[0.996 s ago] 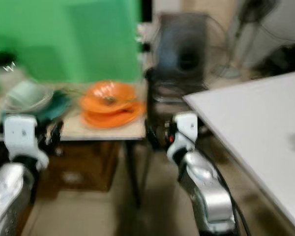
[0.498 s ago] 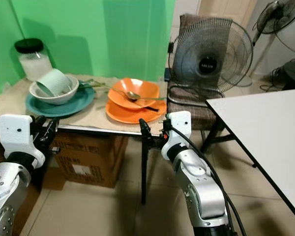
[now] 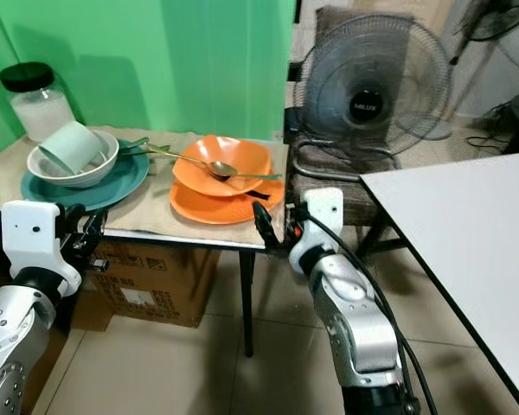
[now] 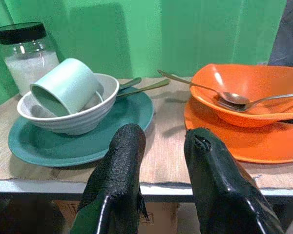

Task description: Setting the table

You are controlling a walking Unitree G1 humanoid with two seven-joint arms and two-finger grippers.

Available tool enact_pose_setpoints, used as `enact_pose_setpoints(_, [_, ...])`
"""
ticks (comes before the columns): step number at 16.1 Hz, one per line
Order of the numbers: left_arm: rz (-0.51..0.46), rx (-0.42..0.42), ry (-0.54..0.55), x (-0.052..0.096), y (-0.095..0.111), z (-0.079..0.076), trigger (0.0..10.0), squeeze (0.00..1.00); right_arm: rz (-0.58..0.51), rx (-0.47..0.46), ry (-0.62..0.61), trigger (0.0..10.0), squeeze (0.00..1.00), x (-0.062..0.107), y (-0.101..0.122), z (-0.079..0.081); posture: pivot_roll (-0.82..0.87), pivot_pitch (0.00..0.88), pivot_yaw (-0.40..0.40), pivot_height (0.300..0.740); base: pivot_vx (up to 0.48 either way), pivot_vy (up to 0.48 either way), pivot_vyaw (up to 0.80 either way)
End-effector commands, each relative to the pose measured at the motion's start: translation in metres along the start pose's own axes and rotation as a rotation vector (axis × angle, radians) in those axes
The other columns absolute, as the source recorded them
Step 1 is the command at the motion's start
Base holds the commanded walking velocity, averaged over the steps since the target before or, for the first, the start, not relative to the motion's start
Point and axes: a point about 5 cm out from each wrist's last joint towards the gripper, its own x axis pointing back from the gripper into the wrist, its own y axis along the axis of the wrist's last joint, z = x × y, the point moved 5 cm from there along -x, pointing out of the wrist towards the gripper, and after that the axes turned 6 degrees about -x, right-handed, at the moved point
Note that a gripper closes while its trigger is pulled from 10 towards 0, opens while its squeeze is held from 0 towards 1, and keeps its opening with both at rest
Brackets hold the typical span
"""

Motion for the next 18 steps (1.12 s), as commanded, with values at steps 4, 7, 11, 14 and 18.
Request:
enact_pose_setpoints(4, [-0.004, -0.025, -0.031, 0.001, 0.003, -0.003, 10.0, 0.00, -0.039, -0.035, 0.011, 10.0, 0.00, -0.006, 0.009, 0.000, 0.10, 0.000, -0.001, 0.740, 0.300, 0.000, 0.40])
enact_pose_setpoints(7, [0.000, -0.035, -0.045, 0.002, 0.003, -0.007, 10.0, 0.00, -0.039, -0.021, 0.021, 10.0, 0.00, -0.008, 0.010, -0.001, 0.10, 0.000, -0.004, 0.740, 0.300, 0.000, 0.00])
enact_pose_setpoints(11, [-0.002, -0.047, -0.071, 0.003, 0.003, -0.011, 10.0, 0.00, -0.046, -0.015, 0.024, 10.0, 0.00, -0.011, 0.013, -0.003, 0.10, 0.000, -0.010, 0.740, 0.303, 0.000, 0.00])
enact_pose_setpoints(14, [-0.001, -0.045, -0.091, 0.004, 0.003, -0.014, 10.0, 0.00, -0.046, -0.003, 0.033, 10.0, 0.00, -0.012, 0.015, -0.003, 0.10, 0.000, -0.015, 0.740, 0.301, 0.000, 0.00])
enact_pose_setpoints(18, [-0.002, -0.044, -0.107, 0.006, 0.003, -0.016, 10.0, 0.00, -0.050, 0.003, 0.035, 10.0, 0.00, -0.013, 0.019, -0.006, 0.10, 0.000, -0.018, 0.740, 0.300, 0.000, 0.00])
